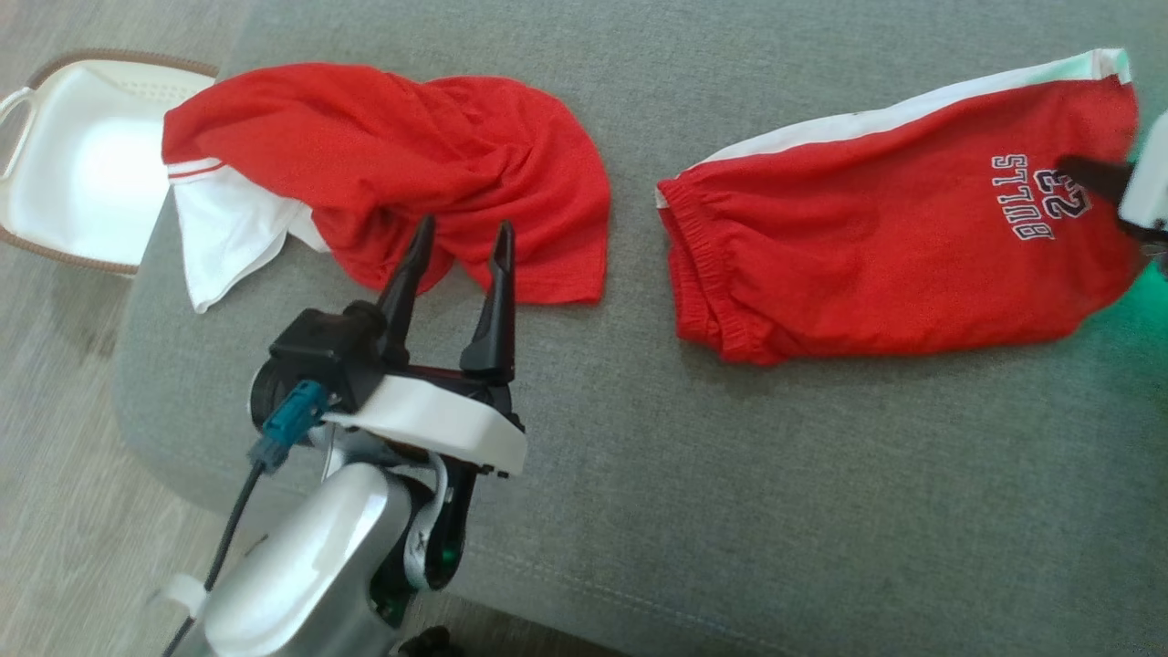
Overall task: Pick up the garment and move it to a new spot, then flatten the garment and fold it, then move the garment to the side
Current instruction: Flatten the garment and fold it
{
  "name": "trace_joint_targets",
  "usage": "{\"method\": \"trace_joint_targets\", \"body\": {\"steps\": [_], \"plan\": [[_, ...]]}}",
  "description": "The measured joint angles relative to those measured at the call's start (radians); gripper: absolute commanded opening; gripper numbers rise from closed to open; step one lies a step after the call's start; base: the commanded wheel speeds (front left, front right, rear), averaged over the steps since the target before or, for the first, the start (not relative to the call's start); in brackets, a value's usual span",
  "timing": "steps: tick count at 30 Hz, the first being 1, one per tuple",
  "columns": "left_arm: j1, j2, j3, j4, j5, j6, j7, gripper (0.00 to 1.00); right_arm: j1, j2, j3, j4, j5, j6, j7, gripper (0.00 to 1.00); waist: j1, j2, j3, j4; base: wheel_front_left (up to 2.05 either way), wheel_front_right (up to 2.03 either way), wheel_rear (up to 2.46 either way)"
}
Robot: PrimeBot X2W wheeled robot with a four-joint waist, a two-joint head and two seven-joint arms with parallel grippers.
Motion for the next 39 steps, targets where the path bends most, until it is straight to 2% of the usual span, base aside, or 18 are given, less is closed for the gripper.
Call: {"method": "trace_joint_targets", "body": {"steps": [9,14,26,32,39], "plan": [[0.014,-0.015,0.038,0.024,0.037,-0.019,0.0,1.0,0.002,0.013,0.0,-0.049,-0.007,0.0,-0.112,0.0,0.0,0.0,-0.033,-0.05,0.0,0.0,0.0],[0.049,-0.015,0.047,0.048,0.038,-0.032,0.0,1.0,0.011,0.013,-0.007,-0.057,-0.002,0.0,-0.145,0.0,0.0,0.0,-0.062,-0.105,0.0,0.0,0.0],[0.066,-0.027,0.067,0.085,0.038,-0.055,0.0,1.0,0.153,-0.006,-0.058,-0.085,0.061,0.0,-0.279,0.0,0.0,0.0,-0.126,-0.235,0.0,0.0,0.0],[0.086,-0.033,0.066,0.097,0.043,-0.064,0.0,1.0,0.167,-0.026,-0.066,-0.092,0.062,0.0,-0.318,0.0,0.0,0.0,-0.143,-0.252,0.0,0.0,0.0],[0.093,-0.045,0.072,0.116,0.046,-0.081,0.0,1.0,0.142,-0.021,-0.043,-0.2,0.019,0.0,-0.321,0.0,0.0,0.0,-0.17,-0.24,0.0,0.0,0.0]]}}
